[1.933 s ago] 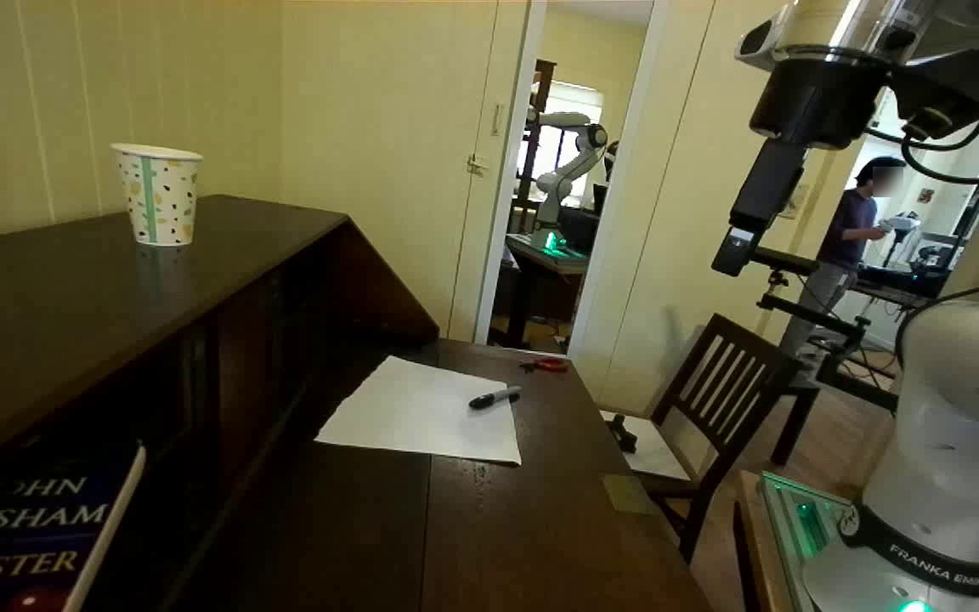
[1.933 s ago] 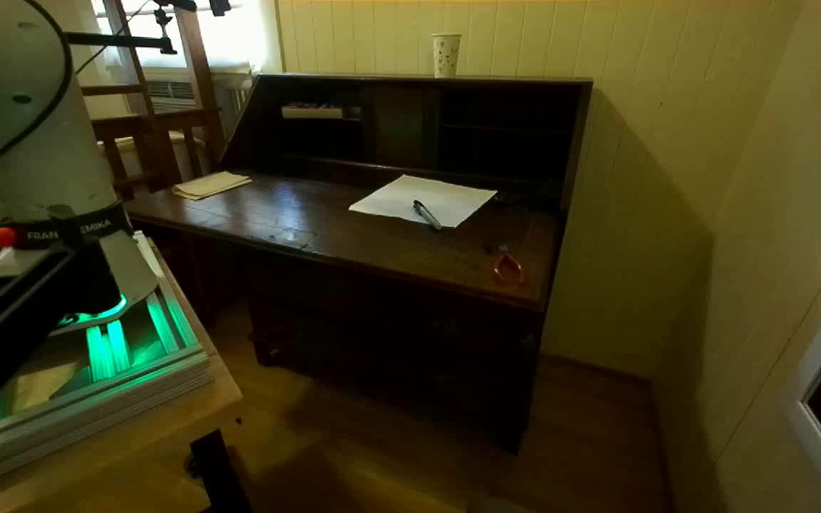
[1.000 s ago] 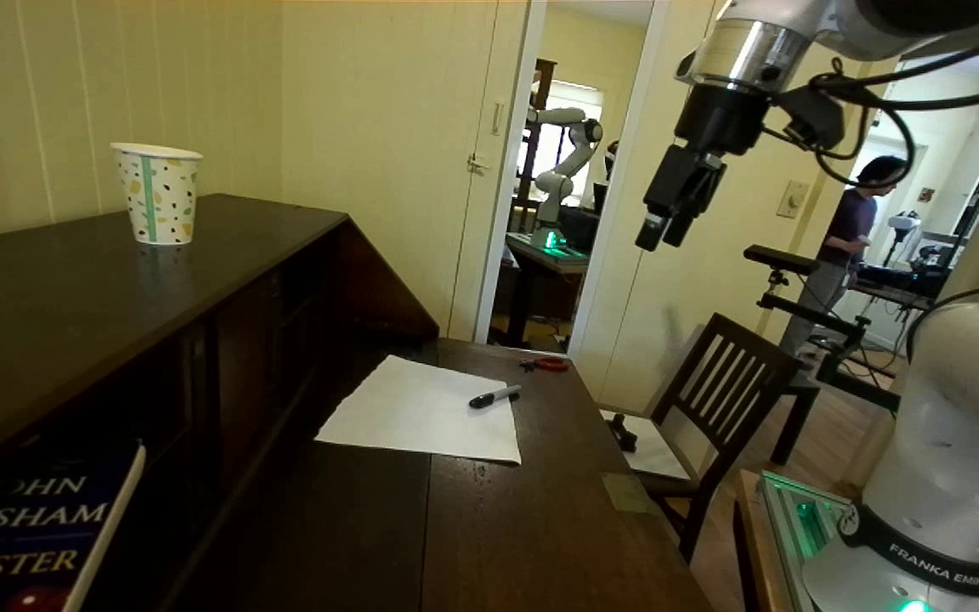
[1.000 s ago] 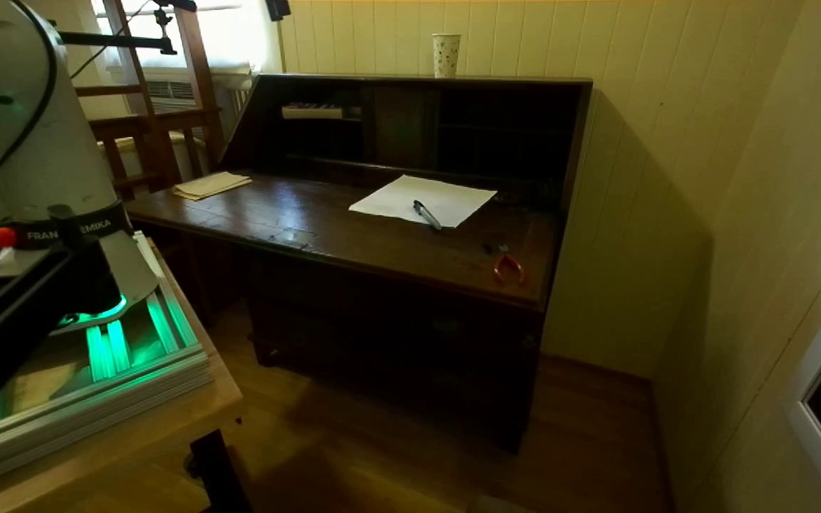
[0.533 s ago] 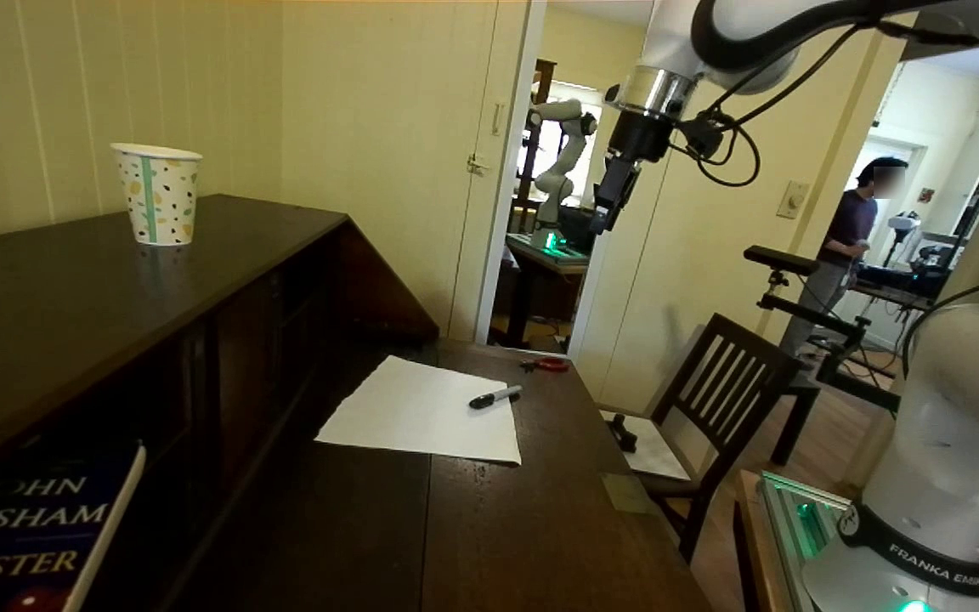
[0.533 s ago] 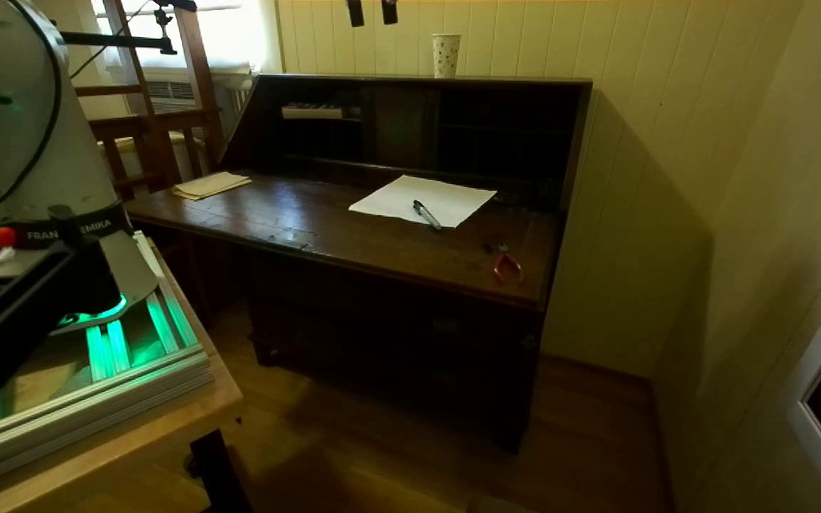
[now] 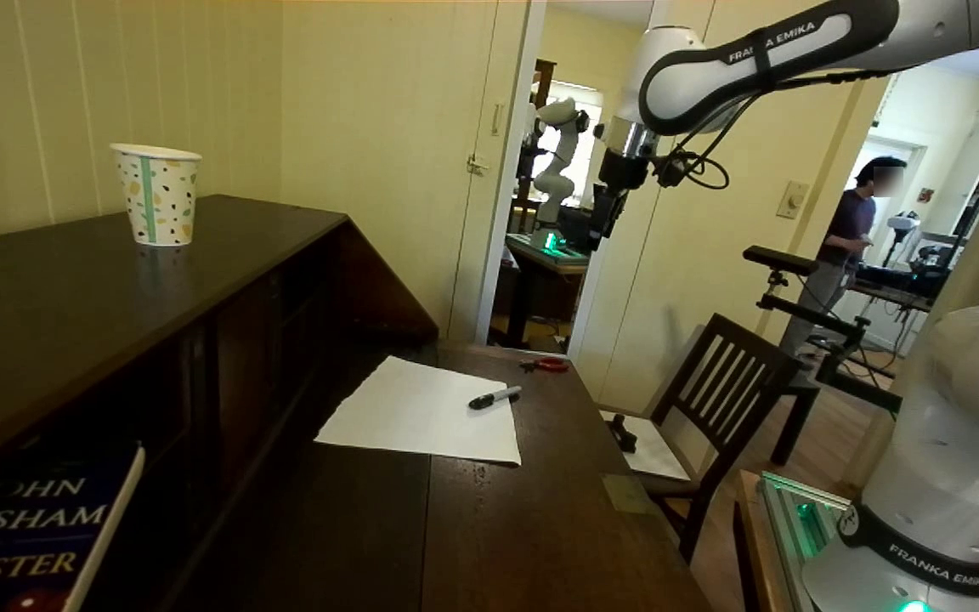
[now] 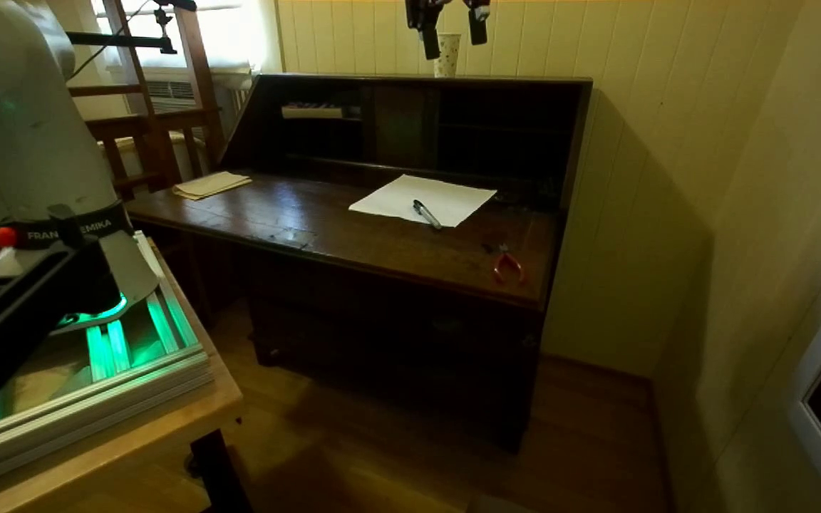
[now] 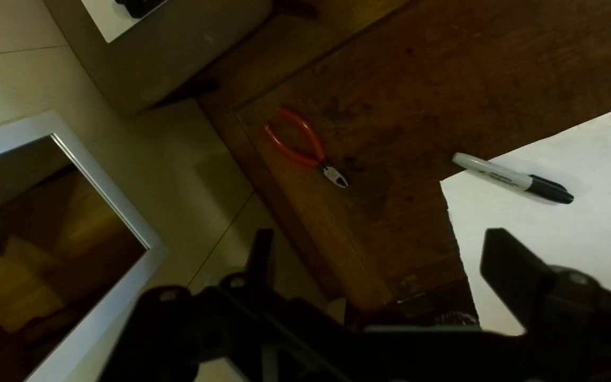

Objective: Move the pliers to the left.

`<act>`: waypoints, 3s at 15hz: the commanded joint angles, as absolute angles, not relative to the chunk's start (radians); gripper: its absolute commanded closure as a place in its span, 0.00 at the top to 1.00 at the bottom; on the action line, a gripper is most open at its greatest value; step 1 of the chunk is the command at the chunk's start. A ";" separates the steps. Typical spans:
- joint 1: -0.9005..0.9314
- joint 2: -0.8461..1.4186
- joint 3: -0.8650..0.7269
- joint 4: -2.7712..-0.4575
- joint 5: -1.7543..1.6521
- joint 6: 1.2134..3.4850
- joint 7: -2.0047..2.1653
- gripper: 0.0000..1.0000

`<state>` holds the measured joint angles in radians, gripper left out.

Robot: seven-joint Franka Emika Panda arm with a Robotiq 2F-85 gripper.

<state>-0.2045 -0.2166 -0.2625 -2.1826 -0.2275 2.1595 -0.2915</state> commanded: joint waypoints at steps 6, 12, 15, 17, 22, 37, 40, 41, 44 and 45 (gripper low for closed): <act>-0.138 -0.184 -0.389 -2.209 -0.092 2.355 -0.674 1.00; 0.099 -0.149 -0.693 -2.282 0.137 2.406 -1.129 1.00; -0.008 -0.021 -0.670 -2.306 0.141 2.558 -1.324 1.00; -0.040 -0.096 -0.608 -2.310 0.142 2.469 -1.239 1.00; -0.066 -0.090 -0.555 -2.304 0.171 2.449 -1.252 1.00; -0.436 0.278 -0.267 -2.180 0.544 2.636 -1.783 1.00; -0.495 0.317 -0.225 -2.143 0.548 2.604 -1.793 1.00; -0.512 0.327 -0.213 -2.133 0.542 2.586 -1.796 1.00; -0.548 0.367 -0.182 -2.102 0.544 2.596 -1.811 1.00; -0.557 0.380 -0.173 -2.091 0.544 2.597 -1.807 1.00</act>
<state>-0.5157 0.3269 -0.2076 -2.1492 0.5111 2.6097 -1.7699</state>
